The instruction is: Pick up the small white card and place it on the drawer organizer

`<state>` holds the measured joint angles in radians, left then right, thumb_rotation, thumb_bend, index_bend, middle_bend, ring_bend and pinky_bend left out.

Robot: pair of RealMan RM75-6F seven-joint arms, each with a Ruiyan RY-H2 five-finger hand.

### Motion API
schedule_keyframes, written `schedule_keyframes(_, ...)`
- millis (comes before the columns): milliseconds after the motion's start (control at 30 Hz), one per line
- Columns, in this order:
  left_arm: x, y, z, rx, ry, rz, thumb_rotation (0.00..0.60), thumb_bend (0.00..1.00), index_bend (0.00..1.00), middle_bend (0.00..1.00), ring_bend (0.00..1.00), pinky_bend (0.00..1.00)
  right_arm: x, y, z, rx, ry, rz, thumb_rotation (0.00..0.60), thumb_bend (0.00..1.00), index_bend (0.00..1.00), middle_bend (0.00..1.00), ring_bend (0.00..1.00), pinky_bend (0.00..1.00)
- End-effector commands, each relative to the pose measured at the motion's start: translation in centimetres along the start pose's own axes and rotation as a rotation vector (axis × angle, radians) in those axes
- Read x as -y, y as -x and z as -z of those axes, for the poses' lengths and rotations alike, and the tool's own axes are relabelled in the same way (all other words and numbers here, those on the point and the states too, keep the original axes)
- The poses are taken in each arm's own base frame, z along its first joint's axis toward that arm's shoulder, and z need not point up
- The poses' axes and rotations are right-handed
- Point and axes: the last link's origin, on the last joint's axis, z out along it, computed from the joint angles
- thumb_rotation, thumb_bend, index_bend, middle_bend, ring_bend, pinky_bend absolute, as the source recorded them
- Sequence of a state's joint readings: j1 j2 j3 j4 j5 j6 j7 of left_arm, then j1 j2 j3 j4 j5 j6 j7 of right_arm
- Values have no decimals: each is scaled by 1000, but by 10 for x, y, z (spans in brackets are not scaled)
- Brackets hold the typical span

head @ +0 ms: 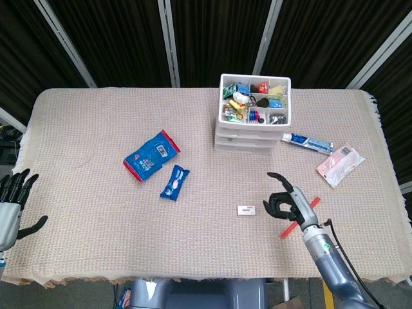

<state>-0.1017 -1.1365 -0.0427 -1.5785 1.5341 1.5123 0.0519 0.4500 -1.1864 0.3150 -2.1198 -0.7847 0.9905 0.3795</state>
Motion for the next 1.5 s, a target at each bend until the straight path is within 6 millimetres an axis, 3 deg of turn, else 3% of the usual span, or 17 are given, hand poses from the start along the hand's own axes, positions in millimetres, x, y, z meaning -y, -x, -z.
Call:
schedule_keyframes(33, 0, 0, 0, 2, -1, 2, 600, 243, 74, 0, 0, 0, 20, 19, -21, 22, -13, -140, 600, 347, 148, 754, 751, 508)
schedule_keyframes(800, 2, -2, -1, -1, -2, 9, 600, 248, 78, 0, 0, 0, 45, 71, -78, 41, 64, -232, 600, 346, 169, 754, 751, 508)
schedule_keyframes(1500, 7, -5, 1, -18, -22, 26, 600, 249, 85, 0, 0, 0, 49, 78, -128, -84, 97, -260, 600, 347, 168, 751, 737, 508)
